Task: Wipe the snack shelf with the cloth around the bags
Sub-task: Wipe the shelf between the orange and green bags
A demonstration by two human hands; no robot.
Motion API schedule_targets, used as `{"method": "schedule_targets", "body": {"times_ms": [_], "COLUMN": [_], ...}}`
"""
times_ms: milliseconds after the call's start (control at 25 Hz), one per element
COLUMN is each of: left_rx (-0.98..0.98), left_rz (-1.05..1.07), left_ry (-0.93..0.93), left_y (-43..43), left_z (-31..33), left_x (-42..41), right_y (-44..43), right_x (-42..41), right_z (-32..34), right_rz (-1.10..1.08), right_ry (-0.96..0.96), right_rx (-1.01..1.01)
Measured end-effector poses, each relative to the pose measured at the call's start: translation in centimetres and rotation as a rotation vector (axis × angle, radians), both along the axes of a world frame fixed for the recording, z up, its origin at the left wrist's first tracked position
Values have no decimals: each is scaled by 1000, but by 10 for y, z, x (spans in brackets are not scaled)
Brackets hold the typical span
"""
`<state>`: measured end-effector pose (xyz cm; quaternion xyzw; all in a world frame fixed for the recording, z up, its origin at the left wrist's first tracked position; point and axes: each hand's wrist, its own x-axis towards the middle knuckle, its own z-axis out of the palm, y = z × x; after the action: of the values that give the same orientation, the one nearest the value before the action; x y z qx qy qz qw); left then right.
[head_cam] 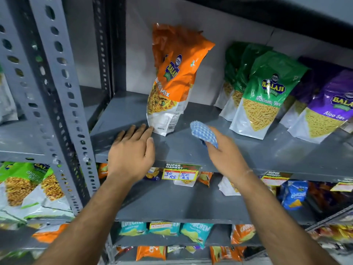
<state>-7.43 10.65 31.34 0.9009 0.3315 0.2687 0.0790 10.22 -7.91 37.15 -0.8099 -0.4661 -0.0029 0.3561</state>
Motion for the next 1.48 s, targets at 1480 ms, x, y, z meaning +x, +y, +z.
{"method": "schedule_targets", "body": {"times_ms": [1480], "left_rx": [-14], "left_rz": [-104], "left_ry": [22], "left_y": [1], "left_z": [2], "left_x": [-1], "right_y": [-3], "right_x": [-16], "right_z": [-22], "right_rz": [136], "right_ry": [121], "right_rx": [-94]}}
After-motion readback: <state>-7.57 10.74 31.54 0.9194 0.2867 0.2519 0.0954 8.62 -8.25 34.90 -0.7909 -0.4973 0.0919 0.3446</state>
